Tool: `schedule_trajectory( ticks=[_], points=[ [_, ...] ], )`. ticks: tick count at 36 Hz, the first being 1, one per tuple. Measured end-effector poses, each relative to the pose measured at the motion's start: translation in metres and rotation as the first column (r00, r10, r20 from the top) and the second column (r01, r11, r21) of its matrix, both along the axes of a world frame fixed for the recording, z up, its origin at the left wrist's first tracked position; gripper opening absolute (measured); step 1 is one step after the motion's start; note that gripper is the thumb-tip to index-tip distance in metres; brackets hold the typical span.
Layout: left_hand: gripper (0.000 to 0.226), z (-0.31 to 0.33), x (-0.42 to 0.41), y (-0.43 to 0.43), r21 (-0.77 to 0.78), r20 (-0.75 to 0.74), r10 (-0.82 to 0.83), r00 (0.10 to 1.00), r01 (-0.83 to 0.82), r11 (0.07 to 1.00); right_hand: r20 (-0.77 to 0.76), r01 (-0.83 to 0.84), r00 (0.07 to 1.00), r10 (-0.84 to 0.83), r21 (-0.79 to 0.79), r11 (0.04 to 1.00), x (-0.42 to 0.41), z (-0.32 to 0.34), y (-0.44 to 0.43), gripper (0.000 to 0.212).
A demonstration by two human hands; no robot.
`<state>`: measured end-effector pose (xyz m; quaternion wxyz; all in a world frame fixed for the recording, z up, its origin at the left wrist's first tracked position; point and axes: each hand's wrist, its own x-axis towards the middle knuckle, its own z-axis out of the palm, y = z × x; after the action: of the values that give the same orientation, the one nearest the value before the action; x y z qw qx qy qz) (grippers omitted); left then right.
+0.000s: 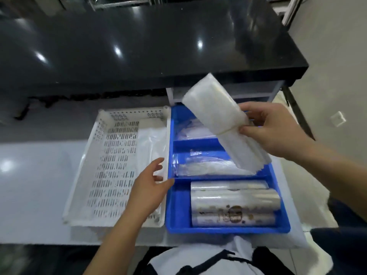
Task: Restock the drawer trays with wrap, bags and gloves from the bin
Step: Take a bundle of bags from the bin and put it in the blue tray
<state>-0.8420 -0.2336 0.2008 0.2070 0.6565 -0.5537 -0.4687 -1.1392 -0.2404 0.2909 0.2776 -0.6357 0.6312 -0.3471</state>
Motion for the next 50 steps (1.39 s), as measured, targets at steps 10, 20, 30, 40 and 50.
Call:
schedule_trajectory(
  ticks=[10,20,30,40,50],
  points=[
    [0.066,-0.008,0.000,0.013,0.033,0.104,-0.018,0.994,0.015,0.999,-0.738,-0.302,0.593,0.323,0.168,0.938,0.022,-0.069,-0.028,0.037],
    [0.071,-0.015,0.006,0.014,0.020,0.097,-0.100,0.990,0.098,0.995,-0.800,-0.277,0.538,0.266,0.130,0.952,0.035,-0.113,-0.032,0.041],
    [0.072,-0.020,0.013,0.010,0.012,0.032,-0.155,0.987,0.154,0.988,-0.620,-0.254,0.644,0.449,0.380,0.889,0.034,-0.090,-0.050,0.046],
    [0.070,-0.021,0.013,0.012,0.011,-0.003,-0.163,0.987,0.163,0.987,-0.753,-0.071,0.648,0.114,0.090,0.993,0.047,-0.107,-0.038,0.044],
    [0.068,-0.022,0.011,0.015,0.006,0.020,-0.118,0.993,0.118,0.993,-0.692,-0.082,0.708,0.141,0.118,0.990,0.041,-0.120,0.002,0.042]
  ],
)
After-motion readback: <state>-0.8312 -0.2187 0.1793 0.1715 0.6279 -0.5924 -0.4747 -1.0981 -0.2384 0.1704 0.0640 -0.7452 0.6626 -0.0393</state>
